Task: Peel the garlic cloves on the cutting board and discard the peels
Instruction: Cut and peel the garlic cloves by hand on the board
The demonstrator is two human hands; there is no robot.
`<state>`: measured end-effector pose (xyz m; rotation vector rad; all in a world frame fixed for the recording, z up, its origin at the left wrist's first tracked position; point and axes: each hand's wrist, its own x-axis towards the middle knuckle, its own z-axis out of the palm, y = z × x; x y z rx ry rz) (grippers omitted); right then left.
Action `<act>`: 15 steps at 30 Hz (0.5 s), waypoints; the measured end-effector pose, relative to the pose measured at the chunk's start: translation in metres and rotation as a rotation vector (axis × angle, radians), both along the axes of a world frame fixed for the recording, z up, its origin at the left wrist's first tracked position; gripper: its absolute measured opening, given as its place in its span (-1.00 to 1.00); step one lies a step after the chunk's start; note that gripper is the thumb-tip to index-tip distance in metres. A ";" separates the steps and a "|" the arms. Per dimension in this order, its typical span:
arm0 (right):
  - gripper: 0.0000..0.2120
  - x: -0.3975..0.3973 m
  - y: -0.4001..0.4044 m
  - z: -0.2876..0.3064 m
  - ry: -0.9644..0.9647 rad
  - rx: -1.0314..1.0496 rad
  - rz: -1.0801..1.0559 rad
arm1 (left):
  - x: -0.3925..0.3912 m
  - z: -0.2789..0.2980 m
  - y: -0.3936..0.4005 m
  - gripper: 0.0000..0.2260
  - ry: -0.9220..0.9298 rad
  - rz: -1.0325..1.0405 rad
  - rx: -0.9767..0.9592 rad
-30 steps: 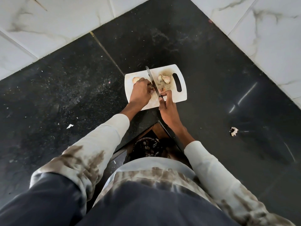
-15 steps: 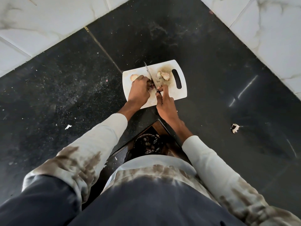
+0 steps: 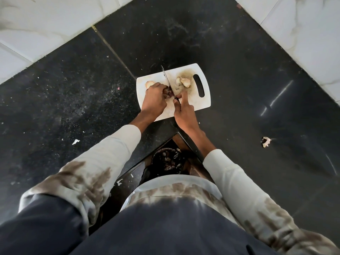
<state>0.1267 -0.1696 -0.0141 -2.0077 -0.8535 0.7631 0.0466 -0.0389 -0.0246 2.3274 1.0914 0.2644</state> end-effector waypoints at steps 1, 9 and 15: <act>-0.63 0.001 -0.001 -0.001 0.004 -0.010 0.003 | 0.000 -0.001 -0.001 -0.79 -0.006 0.008 -0.002; -0.52 -0.002 0.002 -0.009 -0.015 -0.030 -0.010 | -0.004 0.004 -0.007 -0.72 -0.026 0.004 -0.029; -0.79 -0.017 -0.039 -0.019 -0.181 -0.044 0.002 | -0.006 0.000 -0.009 -0.65 -0.057 0.068 -0.061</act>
